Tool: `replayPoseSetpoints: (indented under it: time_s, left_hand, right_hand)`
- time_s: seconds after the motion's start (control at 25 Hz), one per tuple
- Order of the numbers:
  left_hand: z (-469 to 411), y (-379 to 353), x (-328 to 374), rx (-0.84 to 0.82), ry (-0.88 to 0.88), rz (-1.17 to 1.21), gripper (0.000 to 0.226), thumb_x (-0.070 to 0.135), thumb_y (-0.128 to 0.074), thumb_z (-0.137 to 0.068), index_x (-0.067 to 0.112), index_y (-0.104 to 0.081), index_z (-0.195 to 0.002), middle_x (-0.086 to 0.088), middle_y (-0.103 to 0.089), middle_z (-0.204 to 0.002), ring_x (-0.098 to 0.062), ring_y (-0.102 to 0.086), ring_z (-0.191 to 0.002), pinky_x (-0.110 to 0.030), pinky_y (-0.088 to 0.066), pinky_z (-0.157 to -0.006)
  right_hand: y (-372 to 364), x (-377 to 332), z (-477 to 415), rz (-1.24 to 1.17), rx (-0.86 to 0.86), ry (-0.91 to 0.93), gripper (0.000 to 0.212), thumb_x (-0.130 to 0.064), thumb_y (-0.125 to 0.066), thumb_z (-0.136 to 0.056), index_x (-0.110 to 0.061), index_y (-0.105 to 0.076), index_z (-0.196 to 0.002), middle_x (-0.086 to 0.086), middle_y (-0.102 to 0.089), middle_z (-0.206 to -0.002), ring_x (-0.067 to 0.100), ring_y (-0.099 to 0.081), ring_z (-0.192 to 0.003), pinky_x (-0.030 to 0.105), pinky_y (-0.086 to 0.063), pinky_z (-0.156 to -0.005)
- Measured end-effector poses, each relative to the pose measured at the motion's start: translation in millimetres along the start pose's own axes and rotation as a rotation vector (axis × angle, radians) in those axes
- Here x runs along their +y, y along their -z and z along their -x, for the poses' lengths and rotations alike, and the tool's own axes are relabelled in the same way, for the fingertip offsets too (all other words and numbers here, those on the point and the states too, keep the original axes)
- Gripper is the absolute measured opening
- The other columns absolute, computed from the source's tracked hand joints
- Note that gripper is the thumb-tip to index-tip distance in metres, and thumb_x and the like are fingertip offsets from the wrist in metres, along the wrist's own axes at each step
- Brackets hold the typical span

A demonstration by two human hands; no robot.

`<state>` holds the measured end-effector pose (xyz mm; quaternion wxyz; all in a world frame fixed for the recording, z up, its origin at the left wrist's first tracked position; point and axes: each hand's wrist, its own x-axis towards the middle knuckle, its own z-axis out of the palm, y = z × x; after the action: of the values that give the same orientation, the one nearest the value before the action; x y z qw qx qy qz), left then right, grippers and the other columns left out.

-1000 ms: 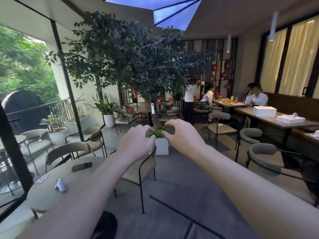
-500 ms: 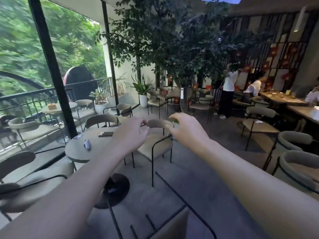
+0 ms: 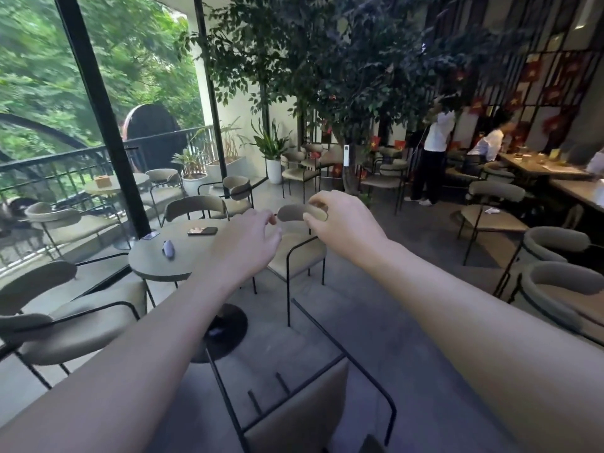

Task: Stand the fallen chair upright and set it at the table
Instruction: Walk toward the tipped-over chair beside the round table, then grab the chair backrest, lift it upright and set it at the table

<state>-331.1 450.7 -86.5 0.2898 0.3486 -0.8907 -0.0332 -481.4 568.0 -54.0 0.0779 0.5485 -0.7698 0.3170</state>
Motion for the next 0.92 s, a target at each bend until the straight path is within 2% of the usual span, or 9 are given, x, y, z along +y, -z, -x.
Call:
replayPoseSetpoints:
  time_s: [0.12,0.32,0.52,0.76,0.92]
  left_hand:
    - [10,-1,7,0.028,-0.024,-0.023,0.036,0.044,-0.047,-0.093,0.021,-0.064,-0.116,-0.005,-0.067,-0.109,-0.026,-0.062,-0.103,-0.041,-0.051,-0.084]
    - [20,-6,20,0.032,0.016,-0.027,0.031,0.041,-0.049,-0.094,0.022,-0.064,-0.114,0.0,-0.065,-0.109,-0.023,-0.059,-0.106,-0.037,-0.049,-0.08]
    - [19,-29,44,0.019,0.101,-0.052,0.031,0.039,-0.049,-0.096,0.02,-0.063,-0.116,0.001,-0.063,-0.113,-0.022,-0.055,-0.113,-0.036,-0.04,-0.085]
    - [19,-108,52,0.039,0.232,-0.115,0.033,0.045,-0.046,-0.096,0.023,-0.063,-0.113,0.001,-0.062,-0.111,-0.023,-0.057,-0.109,-0.038,-0.048,-0.085]
    - [43,-192,34,0.031,0.296,-0.117,0.032,0.046,-0.045,-0.095,0.023,-0.063,-0.109,0.0,-0.063,-0.11,-0.024,-0.057,-0.107,-0.043,-0.052,-0.083]
  right_hand:
    - [2,-1,12,-0.004,0.002,0.01,0.035,-0.037,-0.061,-0.097,-0.019,-0.066,-0.126,0.004,-0.068,-0.12,0.026,-0.06,-0.112,0.044,-0.05,-0.094]
    - [3,16,23,-0.053,-0.002,0.015,0.03,-0.036,-0.061,-0.097,-0.019,-0.068,-0.121,-0.001,-0.069,-0.118,0.02,-0.062,-0.106,0.037,-0.05,-0.084]
    - [-5,58,11,-0.111,-0.03,0.026,0.036,-0.034,-0.06,-0.095,-0.021,-0.066,-0.128,0.001,-0.069,-0.126,0.025,-0.06,-0.118,0.044,-0.052,-0.097]
    - [-55,137,-2,-0.181,-0.084,0.123,0.033,-0.031,-0.061,-0.096,-0.014,-0.069,-0.123,0.007,-0.072,-0.12,0.027,-0.064,-0.114,0.047,-0.053,-0.094]
    - [-132,194,17,-0.203,-0.112,0.137,0.028,-0.033,-0.062,-0.096,-0.016,-0.071,-0.116,0.006,-0.073,-0.115,0.027,-0.065,-0.109,0.044,-0.053,-0.092]
